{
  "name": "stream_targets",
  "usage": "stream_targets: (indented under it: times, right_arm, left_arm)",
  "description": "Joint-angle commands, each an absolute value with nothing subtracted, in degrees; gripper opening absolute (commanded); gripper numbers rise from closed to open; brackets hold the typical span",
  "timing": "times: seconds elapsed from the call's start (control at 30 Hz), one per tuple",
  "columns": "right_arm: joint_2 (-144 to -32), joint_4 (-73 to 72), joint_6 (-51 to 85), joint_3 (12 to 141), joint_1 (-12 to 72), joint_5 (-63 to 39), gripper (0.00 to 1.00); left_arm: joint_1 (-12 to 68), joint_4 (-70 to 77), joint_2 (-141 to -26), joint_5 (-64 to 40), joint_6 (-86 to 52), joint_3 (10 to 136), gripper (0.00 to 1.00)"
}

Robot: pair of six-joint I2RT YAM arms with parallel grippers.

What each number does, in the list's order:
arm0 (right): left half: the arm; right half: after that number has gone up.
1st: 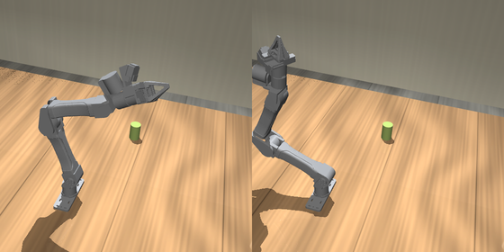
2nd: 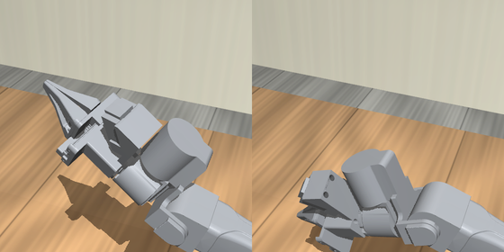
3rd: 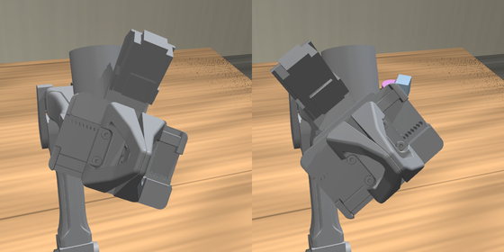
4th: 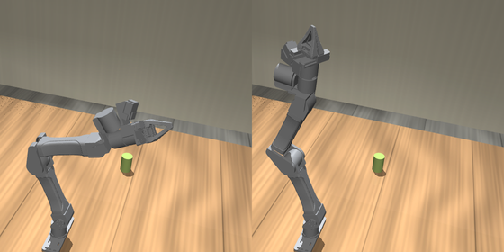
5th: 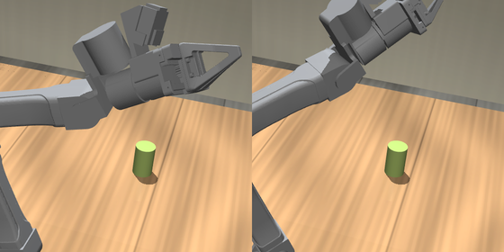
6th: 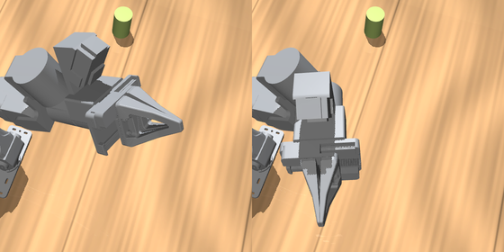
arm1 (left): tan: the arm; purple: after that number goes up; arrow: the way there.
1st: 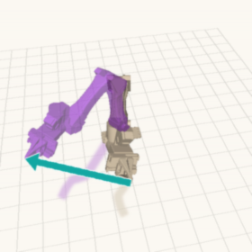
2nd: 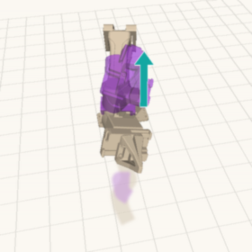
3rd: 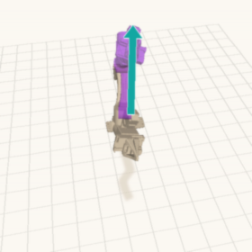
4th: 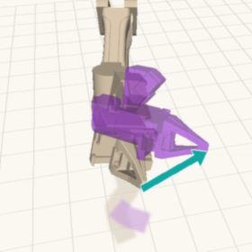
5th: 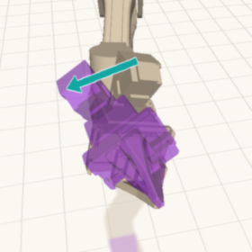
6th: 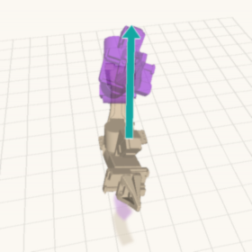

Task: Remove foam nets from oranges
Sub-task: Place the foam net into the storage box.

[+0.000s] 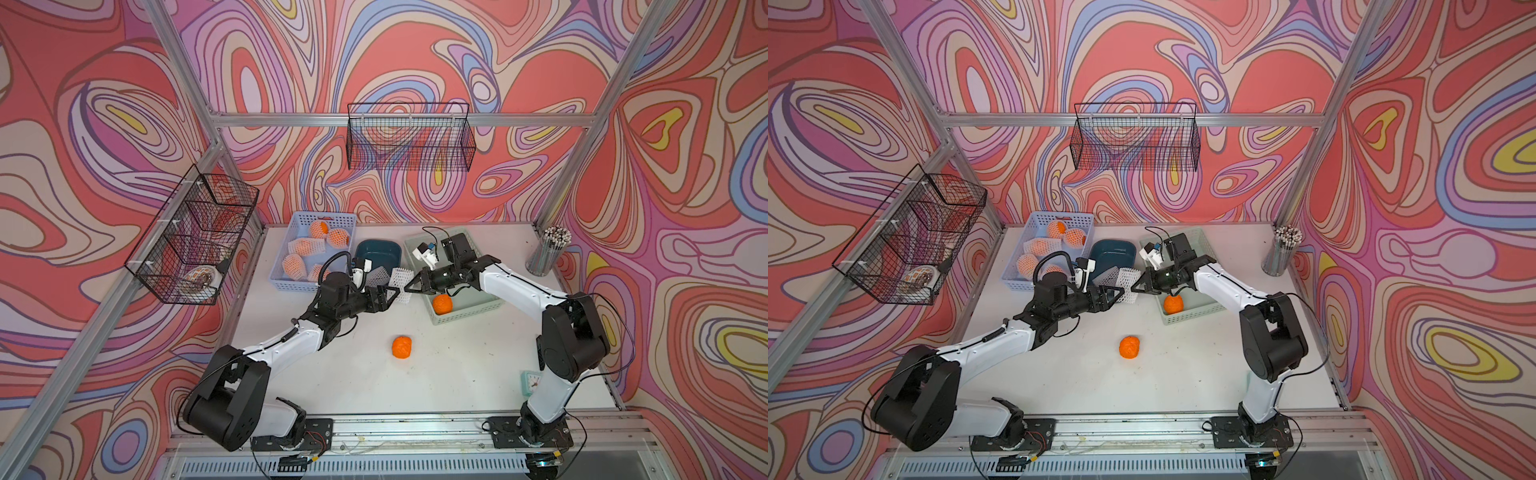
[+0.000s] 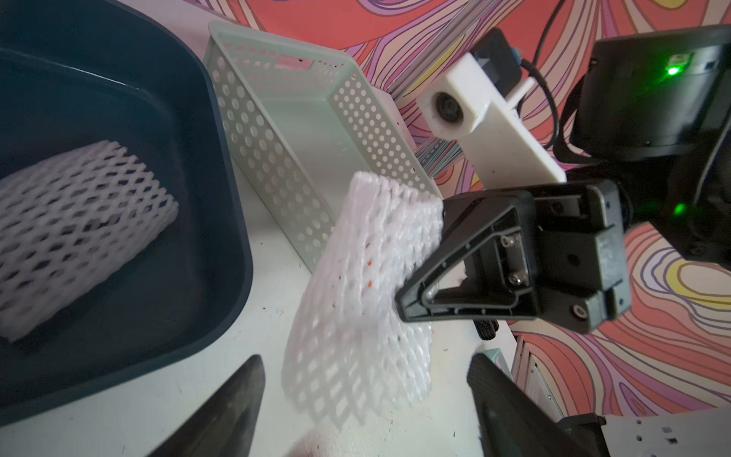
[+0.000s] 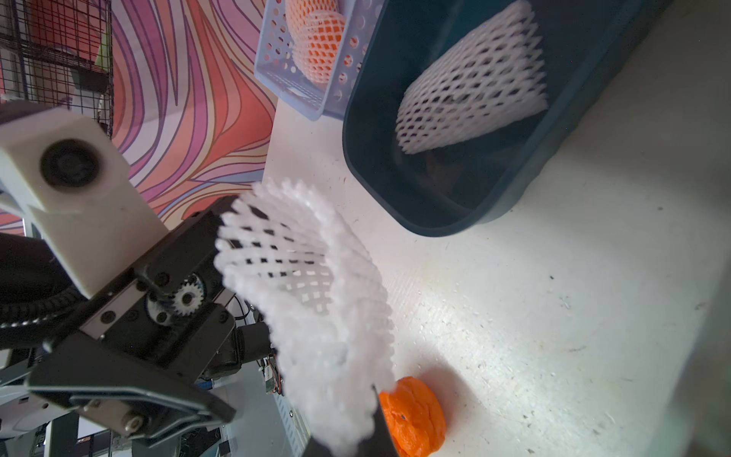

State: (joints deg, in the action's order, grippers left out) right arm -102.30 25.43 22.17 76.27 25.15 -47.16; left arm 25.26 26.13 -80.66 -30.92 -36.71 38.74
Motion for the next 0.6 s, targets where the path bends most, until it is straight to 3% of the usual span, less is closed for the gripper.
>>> stream_targets:
  times: [0.0,0.13,0.2,0.23,0.4,0.57]
  right_arm:
    - [-99.8,24.4,21.9,75.3,25.6,-49.1,0.00]
    - [-98.8,25.4,21.0,74.5,25.6,-48.8,0.01]
    - [-97.6,25.0,21.3,73.6,25.6,-48.4,0.07]
    - [-97.1,25.0,21.3,73.2,25.6,-48.4,0.10]
    - [-93.4,23.0,22.6,69.0,25.7,-47.6,0.26]
    - [-88.5,24.0,22.3,63.4,27.3,-40.9,0.65]
  left_arm:
    - [25.1,29.0,-82.4,-32.1,-36.3,40.7,0.71]
    - [25.0,27.4,-83.1,-33.3,-35.2,43.0,0.40]
    - [24.9,23.7,-83.1,-32.4,-33.2,44.9,0.22]
    - [24.8,22.2,-83.1,-31.8,-32.6,45.5,0.19]
    - [23.6,20.8,-83.9,-33.1,-32.1,48.0,0.12]
    - [21.4,13.4,-85.9,-29.7,-30.0,52.8,0.10]
